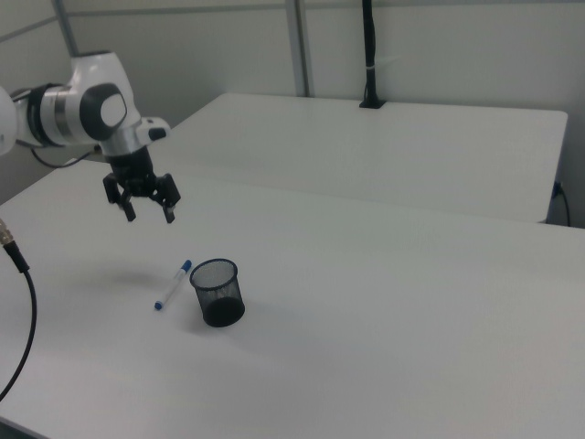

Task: Remove the marker

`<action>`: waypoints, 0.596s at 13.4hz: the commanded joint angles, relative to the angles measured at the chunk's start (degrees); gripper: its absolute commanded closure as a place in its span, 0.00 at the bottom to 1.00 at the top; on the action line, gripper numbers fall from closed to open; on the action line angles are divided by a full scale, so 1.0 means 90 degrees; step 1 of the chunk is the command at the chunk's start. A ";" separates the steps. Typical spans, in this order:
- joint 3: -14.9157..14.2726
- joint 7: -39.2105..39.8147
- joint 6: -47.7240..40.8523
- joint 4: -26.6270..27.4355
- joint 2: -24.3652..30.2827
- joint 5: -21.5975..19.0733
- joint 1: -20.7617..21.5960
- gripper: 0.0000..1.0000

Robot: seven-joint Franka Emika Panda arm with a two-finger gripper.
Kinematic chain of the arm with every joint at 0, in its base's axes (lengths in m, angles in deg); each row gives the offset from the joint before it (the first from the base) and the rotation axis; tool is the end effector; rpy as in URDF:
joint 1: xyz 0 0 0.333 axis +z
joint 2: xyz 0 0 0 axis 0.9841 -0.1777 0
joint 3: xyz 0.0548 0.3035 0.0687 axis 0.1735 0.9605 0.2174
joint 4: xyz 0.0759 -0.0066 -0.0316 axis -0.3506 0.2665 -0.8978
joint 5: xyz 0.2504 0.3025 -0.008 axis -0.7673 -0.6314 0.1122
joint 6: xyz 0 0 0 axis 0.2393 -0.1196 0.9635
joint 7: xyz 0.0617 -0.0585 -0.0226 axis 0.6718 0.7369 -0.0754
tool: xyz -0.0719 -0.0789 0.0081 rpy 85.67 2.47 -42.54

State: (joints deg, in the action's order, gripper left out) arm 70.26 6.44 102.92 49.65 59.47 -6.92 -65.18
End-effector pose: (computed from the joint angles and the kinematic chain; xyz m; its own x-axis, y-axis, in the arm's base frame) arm 0.6208 0.1919 0.4333 0.9729 0.2312 -0.0052 0.2311 -0.9715 0.0525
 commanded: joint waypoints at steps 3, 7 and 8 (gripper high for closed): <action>-0.0031 -0.0115 -0.1043 0.0270 0.1399 0.0059 -0.0623 0.00; -0.0031 -0.0086 -0.1523 0.0318 0.2044 0.0049 -0.1054 0.00; -0.0031 -0.0047 -0.1659 0.0328 0.2171 0.0049 -0.1160 0.00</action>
State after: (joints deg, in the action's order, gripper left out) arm 69.79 6.44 89.94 49.94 75.17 -6.89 -74.12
